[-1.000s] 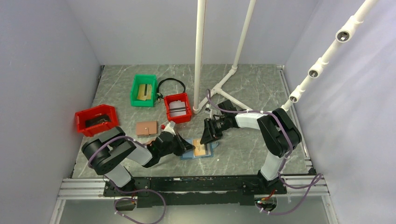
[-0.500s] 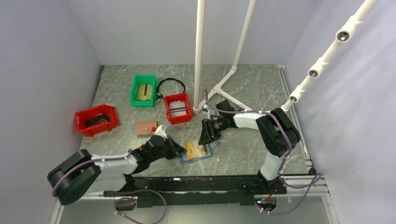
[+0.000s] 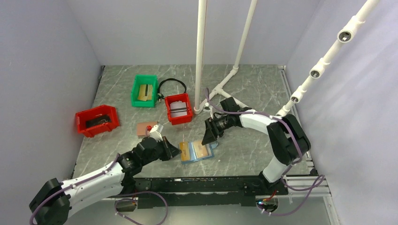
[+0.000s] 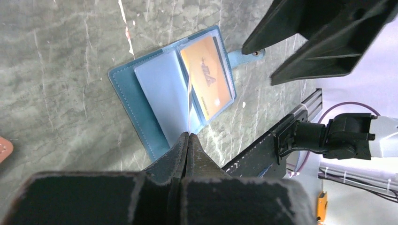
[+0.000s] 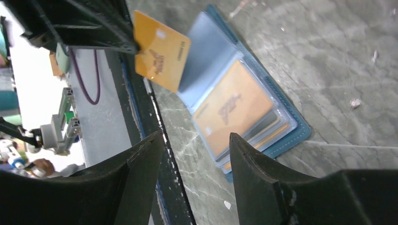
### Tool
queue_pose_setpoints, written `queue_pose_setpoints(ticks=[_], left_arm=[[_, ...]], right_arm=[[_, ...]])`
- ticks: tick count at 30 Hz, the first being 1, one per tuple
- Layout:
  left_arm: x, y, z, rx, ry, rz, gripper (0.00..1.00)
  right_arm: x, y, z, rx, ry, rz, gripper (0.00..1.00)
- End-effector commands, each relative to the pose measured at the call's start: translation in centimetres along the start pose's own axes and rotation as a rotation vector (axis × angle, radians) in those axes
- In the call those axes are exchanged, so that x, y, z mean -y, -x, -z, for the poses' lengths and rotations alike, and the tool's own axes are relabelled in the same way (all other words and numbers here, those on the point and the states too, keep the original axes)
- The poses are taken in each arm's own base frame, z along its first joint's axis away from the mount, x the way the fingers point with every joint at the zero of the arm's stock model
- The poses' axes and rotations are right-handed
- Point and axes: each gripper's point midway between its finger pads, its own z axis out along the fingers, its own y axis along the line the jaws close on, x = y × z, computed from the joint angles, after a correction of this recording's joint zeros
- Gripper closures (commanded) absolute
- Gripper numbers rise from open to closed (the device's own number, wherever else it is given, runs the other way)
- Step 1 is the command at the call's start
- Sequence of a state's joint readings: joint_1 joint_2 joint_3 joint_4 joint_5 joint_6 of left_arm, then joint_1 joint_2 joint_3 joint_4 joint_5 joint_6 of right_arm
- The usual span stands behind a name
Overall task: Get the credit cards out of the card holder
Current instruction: Remove the credit card from the card holder.
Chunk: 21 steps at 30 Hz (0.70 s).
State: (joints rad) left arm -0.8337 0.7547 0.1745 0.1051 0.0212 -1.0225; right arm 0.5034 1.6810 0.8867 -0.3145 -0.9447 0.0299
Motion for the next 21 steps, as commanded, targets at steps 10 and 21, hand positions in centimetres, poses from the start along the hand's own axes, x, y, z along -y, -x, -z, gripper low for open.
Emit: queue_pose_setpoints(ticks=[10, 21], left_arm=[[5.6, 2.2, 0.1, -0.006, -0.16, -0.211, 1.0], [9.9, 2.2, -0.8, -0.055, -0.334, -0.278, 1.0]], right_arm=[[-6.0, 2.5, 4.2, 0.107, 0.146, 0.408, 0.29], [-6.2, 2.3, 4.6, 0.096, 0.179, 0.421, 0.2]])
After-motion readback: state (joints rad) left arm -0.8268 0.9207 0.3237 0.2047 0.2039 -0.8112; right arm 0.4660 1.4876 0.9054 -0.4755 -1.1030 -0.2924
